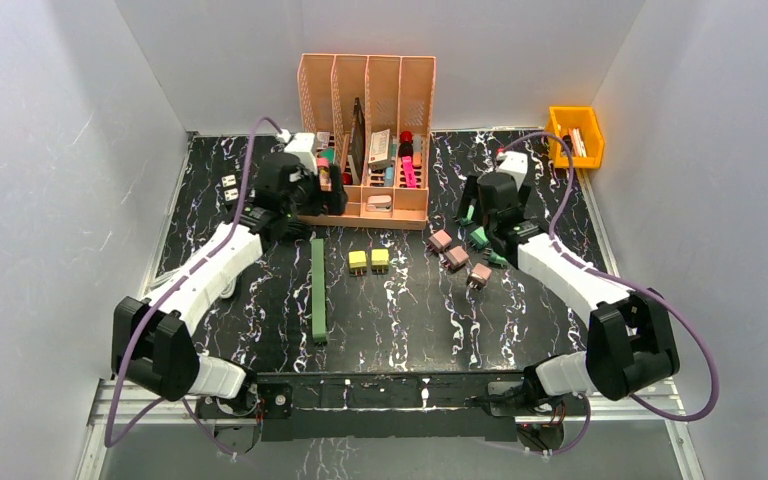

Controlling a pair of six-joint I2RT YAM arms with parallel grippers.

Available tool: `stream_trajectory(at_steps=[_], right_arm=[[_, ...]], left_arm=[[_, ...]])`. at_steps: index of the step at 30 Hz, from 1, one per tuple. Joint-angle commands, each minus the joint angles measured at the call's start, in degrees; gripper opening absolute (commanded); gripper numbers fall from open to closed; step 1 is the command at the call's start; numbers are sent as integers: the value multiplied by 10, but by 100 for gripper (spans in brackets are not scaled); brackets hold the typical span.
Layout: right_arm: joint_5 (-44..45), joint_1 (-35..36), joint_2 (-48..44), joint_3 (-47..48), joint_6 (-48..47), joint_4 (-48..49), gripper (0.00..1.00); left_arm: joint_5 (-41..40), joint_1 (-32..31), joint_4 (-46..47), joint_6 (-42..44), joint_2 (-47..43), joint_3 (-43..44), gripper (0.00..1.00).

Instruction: Pull the plug off the socket

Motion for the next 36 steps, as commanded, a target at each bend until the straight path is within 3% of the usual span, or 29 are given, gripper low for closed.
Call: stream_trajectory(at_steps=[1,7,16,22,36], right_arm=[[63,7,-15,-43,54,-62,86],[-22,-64,8,-38,76,-138,80],[-90,-70,60,-18,48,-186,73],[-87,-70,82,-20,50,-180,66],[-63,-82,75,-26,34,-158,59]], left_arm=[[-58,-35,-16,-30,5,-23,98],[-16,-36,0,-61,31,-38,98],[-25,-36,3,-36,32,-47,98],[-22,-36,0,-27,37,-48,98],[-21,-36,3,-22,44,-47,98]])
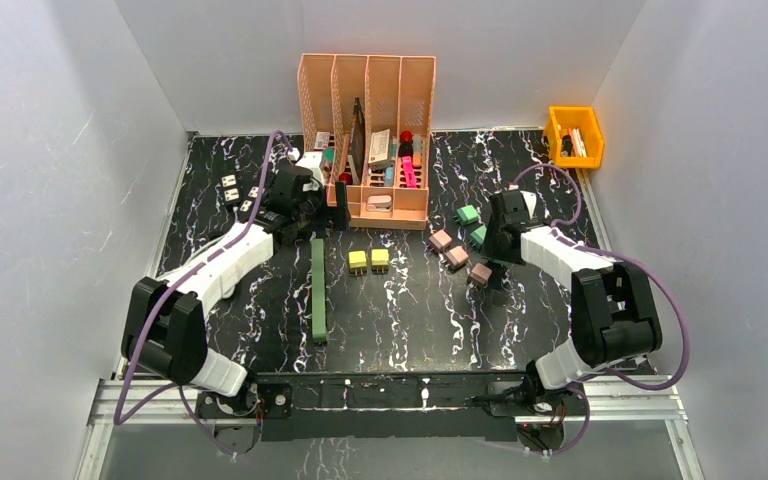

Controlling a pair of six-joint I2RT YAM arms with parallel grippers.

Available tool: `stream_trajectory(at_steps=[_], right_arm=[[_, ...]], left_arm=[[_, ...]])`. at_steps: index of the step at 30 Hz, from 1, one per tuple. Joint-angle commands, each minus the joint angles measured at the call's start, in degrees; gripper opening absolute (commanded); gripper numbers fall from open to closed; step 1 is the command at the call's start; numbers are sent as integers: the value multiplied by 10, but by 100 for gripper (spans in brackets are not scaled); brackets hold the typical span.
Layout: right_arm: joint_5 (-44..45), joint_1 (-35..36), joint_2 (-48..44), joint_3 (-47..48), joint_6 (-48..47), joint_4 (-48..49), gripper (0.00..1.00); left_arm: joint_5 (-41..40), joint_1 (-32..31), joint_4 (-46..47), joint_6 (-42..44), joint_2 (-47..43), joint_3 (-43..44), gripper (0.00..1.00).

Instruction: Pull the plug off the socket

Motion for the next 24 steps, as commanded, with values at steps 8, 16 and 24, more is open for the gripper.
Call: stream_trajectory(at_steps=[8,16,24], right_arm=[[-6,-20,-4,5,-13,33,43],[-53,-21,-32,-9,-67,37,39],[-37,-35,-109,-11,-69,63,79]], left_arm=[[0,1,5,10,0,-1,98],[1,1,5,11,-3,-2,98],[10,1,8,11,-5,-4,98]])
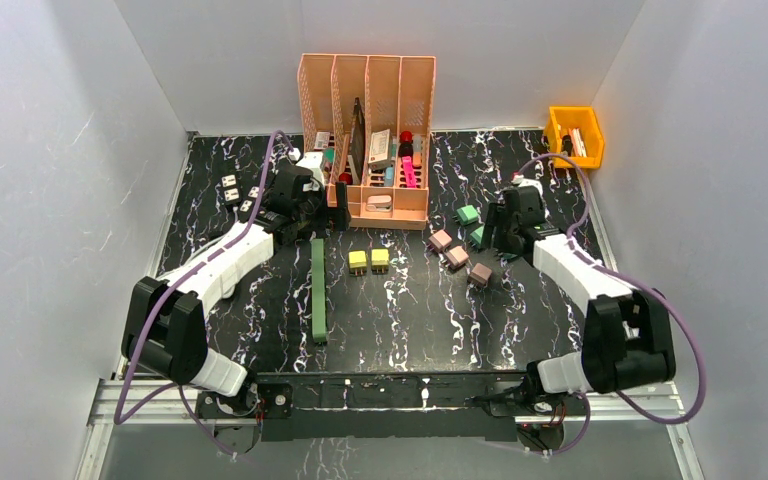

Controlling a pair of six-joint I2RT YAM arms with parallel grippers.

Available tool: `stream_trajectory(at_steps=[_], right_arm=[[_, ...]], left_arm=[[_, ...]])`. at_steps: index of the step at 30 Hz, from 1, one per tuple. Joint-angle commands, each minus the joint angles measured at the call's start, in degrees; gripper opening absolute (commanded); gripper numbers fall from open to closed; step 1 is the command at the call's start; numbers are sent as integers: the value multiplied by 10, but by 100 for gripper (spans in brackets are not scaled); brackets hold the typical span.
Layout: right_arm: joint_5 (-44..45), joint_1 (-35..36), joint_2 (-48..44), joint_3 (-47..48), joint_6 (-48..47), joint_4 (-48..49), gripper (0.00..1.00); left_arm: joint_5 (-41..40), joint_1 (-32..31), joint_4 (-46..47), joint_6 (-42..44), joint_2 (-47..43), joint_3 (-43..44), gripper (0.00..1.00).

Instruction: Pull the plug off the socket

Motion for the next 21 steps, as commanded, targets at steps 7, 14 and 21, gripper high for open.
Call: stream_trajectory(at_steps=[7,14,21], right_arm=[[-36,-89,25,32,95,-21,67],[-83,-127,44,28,201,-13,76],[-90,-127,99,58,282,-14,67]], left_arm=[[14,1,5,11,-10,-5,98],[14,1,4,15,-12,-7,98],[9,1,-1,21,-16,-9,98]])
